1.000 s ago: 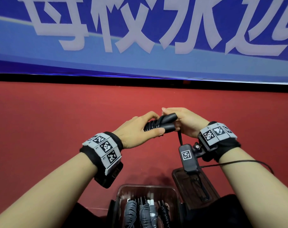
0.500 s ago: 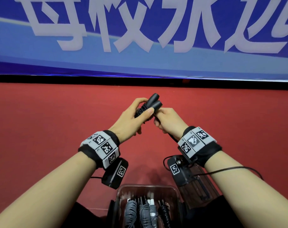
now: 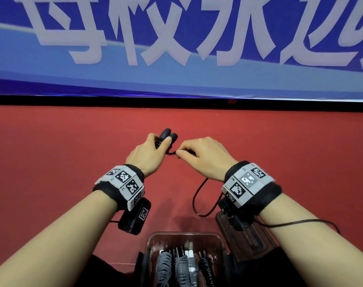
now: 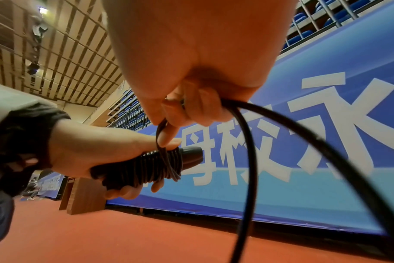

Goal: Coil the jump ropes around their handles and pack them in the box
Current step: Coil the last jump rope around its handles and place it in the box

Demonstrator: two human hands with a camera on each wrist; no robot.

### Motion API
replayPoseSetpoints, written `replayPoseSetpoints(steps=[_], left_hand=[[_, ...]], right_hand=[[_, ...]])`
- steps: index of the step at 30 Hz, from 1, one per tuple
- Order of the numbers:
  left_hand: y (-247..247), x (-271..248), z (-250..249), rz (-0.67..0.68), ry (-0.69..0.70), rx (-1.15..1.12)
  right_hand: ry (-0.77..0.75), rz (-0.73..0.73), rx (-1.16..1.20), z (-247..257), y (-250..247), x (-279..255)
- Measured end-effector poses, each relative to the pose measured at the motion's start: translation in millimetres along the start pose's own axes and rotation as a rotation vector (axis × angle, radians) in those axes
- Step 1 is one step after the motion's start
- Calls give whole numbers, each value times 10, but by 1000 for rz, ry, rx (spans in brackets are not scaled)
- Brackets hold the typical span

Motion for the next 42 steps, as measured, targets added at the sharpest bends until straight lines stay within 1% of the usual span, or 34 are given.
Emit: replayPoseSetpoints(steps=[3,6,9,12,14,15,19,23,25,27,29,32,35,39,42], left_hand=[[29,-14,-111,49,80,131],[41,-51,-205,100,136,193],[71,-109,-318,160,221,172],[70,-202,-492,201,323,69],[81,-231,-556,224,355,28],[101,-233,-572,240,367,43],[182,-261,-598,289,387,188],[248,-334,-664,342,434,220],[293,-376,-722,379,464,189],[310,-412,-793,398,505,94],[309,-429,-838,405,536,10],[304,-444,-869,416,523,-75],[296,-451,-911,408,509,-152],[283,-449,-940,417,518,-171],[282,-440,-969,402,553,-150]], right_hand=[[34,-35,43,-66,-77,33],[58,-28,101,-111,-79,58],[67,-5,139,-144,-36,77],[58,23,183,-187,-41,97],[36,42,186,-205,-49,104],[27,48,173,-209,-52,103],[16,63,144,-205,-67,80],[52,36,91,-247,-145,75],[81,29,121,-323,-158,98],[107,76,240,-405,-118,130],[136,157,409,-465,-63,149],[191,310,590,-504,44,133],[255,392,754,-560,117,122],[325,489,936,-600,176,107],[418,586,1017,-687,311,95]])
Point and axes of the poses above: each hand's wrist, its own x-axis towards the middle knuckle, its own y-axis out of the palm, z = x × y, the point moved 9 cm from there along x, towards the middle knuckle, and after that the axes turned 13 degrees about y, right-handed, at the moved point
